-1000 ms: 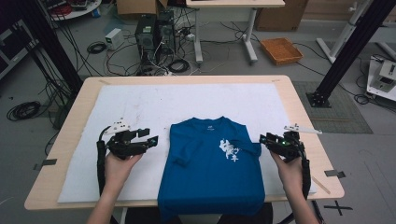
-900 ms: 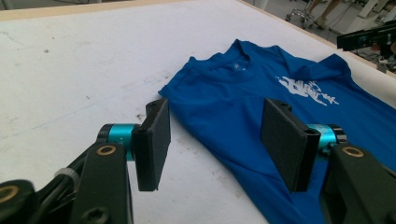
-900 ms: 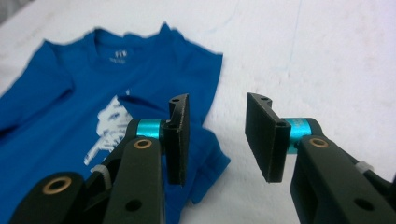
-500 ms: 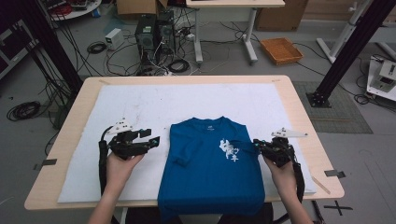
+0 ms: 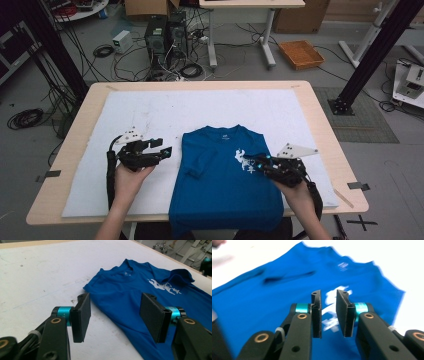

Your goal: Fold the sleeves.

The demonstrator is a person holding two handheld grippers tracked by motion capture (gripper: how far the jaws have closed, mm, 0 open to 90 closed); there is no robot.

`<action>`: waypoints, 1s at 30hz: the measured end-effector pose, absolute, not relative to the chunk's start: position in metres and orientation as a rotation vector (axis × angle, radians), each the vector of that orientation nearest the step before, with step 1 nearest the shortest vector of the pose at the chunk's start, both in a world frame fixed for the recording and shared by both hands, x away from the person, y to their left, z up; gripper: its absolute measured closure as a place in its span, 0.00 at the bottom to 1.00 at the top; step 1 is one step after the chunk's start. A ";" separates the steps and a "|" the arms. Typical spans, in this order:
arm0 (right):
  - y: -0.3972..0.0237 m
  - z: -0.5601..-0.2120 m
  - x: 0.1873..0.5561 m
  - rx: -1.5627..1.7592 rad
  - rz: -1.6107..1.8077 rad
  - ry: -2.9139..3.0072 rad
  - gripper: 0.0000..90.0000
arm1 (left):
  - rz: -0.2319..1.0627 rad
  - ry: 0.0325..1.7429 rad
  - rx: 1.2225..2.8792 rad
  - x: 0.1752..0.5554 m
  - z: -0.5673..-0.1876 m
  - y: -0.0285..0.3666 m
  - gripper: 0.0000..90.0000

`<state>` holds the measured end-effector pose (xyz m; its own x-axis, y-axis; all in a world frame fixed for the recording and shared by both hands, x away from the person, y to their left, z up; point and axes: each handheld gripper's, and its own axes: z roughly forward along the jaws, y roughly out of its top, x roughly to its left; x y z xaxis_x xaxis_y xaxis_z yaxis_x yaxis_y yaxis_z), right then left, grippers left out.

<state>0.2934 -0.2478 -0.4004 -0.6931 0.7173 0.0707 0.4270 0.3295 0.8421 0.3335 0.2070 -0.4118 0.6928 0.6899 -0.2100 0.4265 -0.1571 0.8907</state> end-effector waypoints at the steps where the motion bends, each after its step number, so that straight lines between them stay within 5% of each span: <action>1: -0.250 -0.399 0.299 1.059 1.289 2.256 0.80 | 0.293 0.886 1.792 0.333 -0.412 0.206 0.47; 12: -0.219 -0.425 0.359 1.125 0.942 2.404 0.77 | 0.285 0.892 1.798 0.335 -0.414 0.206 0.47; 17: -0.200 -0.430 0.364 1.064 0.829 2.452 1.00 | 0.286 0.891 1.804 0.335 -0.415 0.205 0.47; 24: -0.194 -0.422 0.371 1.096 0.965 2.380 1.00 | 0.282 0.890 1.804 0.335 -0.414 0.205 0.47; 27: -0.202 -0.419 0.370 1.110 0.986 2.408 0.84 | 0.279 0.890 1.803 0.335 -0.415 0.206 0.47; 30: -0.206 -0.418 0.366 1.086 0.954 2.451 0.81 | 0.277 0.893 1.807 0.336 -0.415 0.206 0.46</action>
